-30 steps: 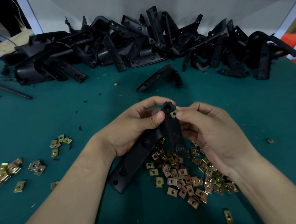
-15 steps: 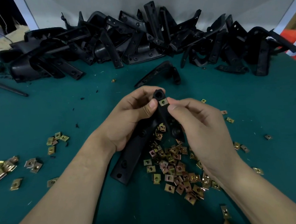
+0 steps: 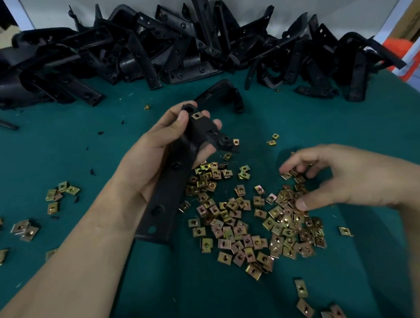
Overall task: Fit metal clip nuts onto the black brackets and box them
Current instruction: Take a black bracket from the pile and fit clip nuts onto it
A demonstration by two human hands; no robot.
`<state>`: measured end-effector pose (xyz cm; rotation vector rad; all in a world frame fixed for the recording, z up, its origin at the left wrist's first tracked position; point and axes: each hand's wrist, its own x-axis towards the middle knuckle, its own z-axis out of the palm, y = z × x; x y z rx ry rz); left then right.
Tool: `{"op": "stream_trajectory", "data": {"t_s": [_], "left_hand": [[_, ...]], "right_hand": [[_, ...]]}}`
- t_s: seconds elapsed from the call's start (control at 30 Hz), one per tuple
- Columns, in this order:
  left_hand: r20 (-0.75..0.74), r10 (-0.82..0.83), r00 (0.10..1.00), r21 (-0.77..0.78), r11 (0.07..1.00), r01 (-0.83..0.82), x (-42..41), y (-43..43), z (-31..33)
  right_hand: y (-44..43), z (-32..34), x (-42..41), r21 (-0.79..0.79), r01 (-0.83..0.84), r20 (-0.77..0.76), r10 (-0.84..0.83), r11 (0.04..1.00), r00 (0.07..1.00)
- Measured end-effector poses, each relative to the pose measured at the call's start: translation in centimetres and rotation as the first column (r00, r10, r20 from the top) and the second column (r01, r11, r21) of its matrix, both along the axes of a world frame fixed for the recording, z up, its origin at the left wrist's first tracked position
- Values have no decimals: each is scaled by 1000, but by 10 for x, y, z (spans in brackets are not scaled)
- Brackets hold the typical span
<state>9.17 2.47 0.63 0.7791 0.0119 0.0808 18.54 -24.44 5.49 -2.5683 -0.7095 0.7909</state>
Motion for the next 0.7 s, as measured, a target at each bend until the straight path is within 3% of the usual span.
{"op": "stream_trajectory", "data": {"t_s": [0.27, 0.33, 0.7], "left_hand": [[-79, 33, 996, 6, 999, -32, 0, 1, 0], [-87, 32, 996, 21, 999, -30, 1, 1, 0], [-99, -11, 995, 34, 999, 15, -1, -1, 1]], "right_hand": [[5, -9, 6, 112, 25, 209, -48, 993, 977], [6, -12, 7, 80, 22, 256, -42, 997, 966], [11, -16, 5, 70, -82, 236, 63, 994, 970]]}}
